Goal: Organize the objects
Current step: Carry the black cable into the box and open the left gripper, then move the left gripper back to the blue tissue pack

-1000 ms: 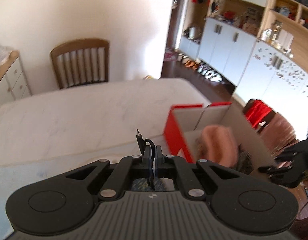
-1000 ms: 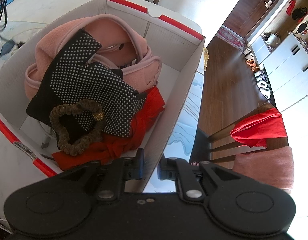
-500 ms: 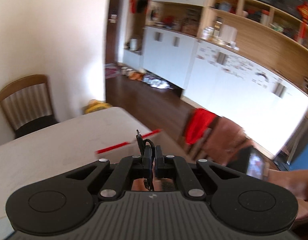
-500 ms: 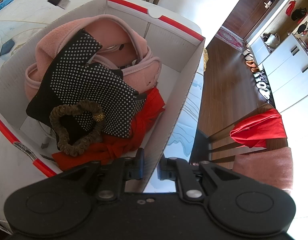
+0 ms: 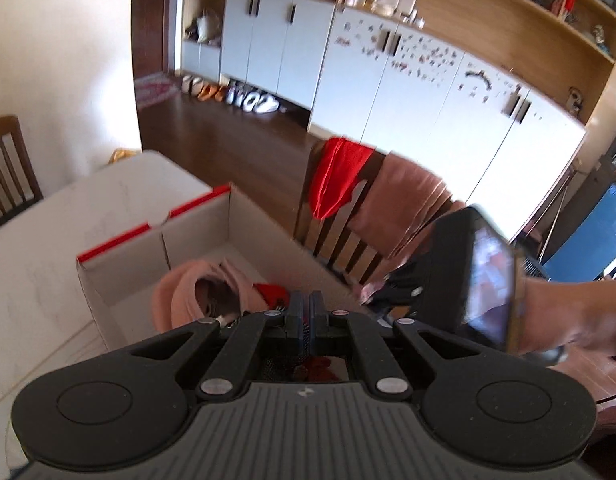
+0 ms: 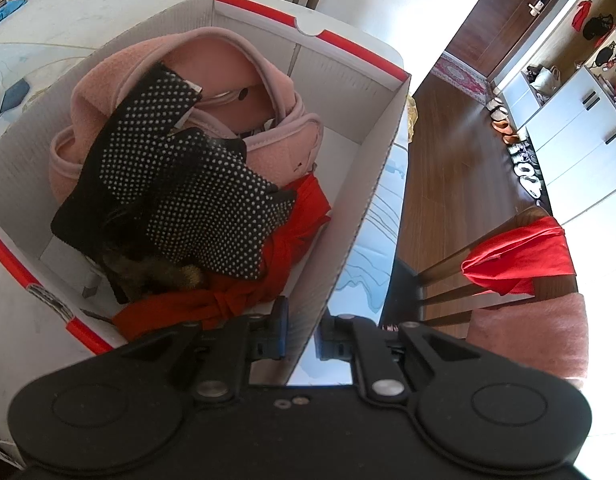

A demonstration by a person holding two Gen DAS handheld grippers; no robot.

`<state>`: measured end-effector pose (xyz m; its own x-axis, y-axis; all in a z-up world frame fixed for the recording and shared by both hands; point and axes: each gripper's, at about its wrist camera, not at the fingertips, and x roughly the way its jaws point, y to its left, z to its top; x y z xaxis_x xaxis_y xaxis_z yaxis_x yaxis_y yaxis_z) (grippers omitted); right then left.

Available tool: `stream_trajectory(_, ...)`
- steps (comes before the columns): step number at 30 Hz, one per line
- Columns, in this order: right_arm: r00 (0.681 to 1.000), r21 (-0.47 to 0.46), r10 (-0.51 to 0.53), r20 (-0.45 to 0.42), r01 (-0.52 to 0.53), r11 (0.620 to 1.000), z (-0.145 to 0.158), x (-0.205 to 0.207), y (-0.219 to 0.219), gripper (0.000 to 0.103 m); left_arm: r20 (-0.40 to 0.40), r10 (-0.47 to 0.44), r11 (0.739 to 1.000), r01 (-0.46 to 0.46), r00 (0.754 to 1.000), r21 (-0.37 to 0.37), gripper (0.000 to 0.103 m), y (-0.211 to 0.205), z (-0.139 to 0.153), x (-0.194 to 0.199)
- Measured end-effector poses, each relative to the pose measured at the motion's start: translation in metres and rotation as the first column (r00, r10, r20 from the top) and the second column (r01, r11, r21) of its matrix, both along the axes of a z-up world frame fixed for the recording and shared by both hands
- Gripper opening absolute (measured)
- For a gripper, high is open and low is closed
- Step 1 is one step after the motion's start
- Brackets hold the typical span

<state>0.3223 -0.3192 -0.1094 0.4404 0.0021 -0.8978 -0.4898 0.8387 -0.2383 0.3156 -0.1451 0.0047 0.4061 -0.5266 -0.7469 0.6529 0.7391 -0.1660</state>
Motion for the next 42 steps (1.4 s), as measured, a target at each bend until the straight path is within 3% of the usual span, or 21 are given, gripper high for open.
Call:
stream_trajectory(11,1.0,0.007,0.0,0.0,0.0,1.0,0.0,0.0,0.001,0.012,-0.093,0.063,0.998,-0.06,0.994,0.032,0.002,0.017,-0.041,0.015)
stream_trajectory(27,1.0,0.014,0.0,0.003,0.0,1.0,0.0,0.001,-0.003,0.013,0.011,0.185,0.981,-0.186,0.983,0.048,0.002,0.067,-0.003,-0.01)
stream_trajectory(33,1.0,0.016,-0.004,0.001,0.004,1.0,0.0,0.001,-0.004,0.01,0.015,0.266,0.962,-0.267,0.964,0.062,0.002,0.099,0.002,-0.016)
stream_trajectory(42,1.0,0.015,0.0,-0.003,0.0,1.0,0.002,0.001,-0.004,0.01,0.041,0.394,0.911,-0.396,0.918,0.116,0.004,0.142,0.002,-0.023)
